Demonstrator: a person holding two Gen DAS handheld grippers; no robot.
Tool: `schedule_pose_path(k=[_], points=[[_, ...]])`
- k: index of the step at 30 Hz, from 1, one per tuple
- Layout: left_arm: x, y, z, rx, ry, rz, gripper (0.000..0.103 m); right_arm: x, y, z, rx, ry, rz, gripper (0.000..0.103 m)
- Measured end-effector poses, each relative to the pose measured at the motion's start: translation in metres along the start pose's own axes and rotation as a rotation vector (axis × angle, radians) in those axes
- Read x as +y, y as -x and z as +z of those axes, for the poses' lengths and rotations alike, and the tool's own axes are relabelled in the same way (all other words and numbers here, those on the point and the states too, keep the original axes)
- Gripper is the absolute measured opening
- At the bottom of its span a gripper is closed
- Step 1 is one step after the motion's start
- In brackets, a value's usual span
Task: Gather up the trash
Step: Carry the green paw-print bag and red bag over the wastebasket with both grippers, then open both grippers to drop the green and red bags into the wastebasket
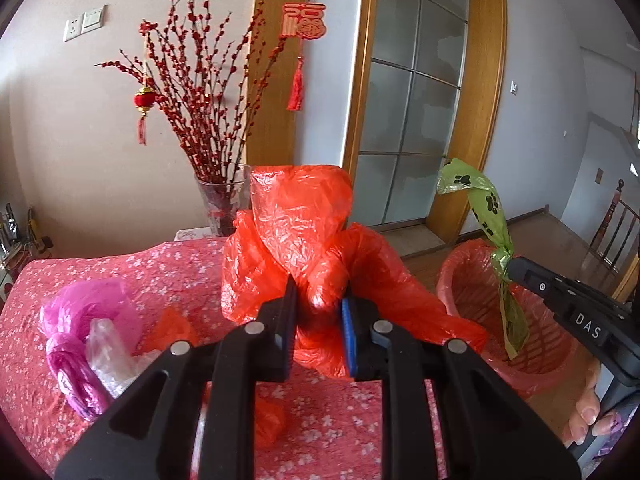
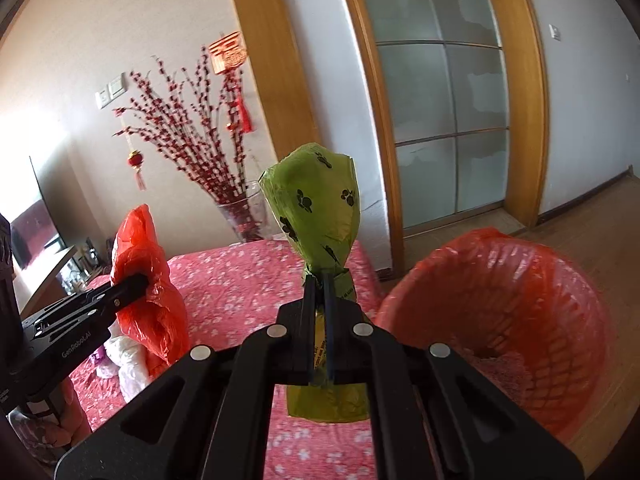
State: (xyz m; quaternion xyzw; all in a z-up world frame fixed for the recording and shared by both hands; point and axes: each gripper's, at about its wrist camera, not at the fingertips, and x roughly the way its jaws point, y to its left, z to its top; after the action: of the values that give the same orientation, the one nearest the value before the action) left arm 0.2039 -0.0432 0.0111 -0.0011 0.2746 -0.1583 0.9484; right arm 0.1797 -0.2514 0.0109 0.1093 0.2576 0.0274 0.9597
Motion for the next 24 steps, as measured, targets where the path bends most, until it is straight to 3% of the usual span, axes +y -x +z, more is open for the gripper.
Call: schedule_pose_path(k=[15,24], points=[[-0.089,-0.044,0.012,0.044,-0.080,-0.184,0.020,-0.089,0.026,0.005,-0.052,-0.136,-0.146,0.004],[-0.135,-0.072,0.014,0.079,-0.134,-0.271,0.020,-0.121,0.034,0.002,-0.058,-0.182,-0.196,0.004]])
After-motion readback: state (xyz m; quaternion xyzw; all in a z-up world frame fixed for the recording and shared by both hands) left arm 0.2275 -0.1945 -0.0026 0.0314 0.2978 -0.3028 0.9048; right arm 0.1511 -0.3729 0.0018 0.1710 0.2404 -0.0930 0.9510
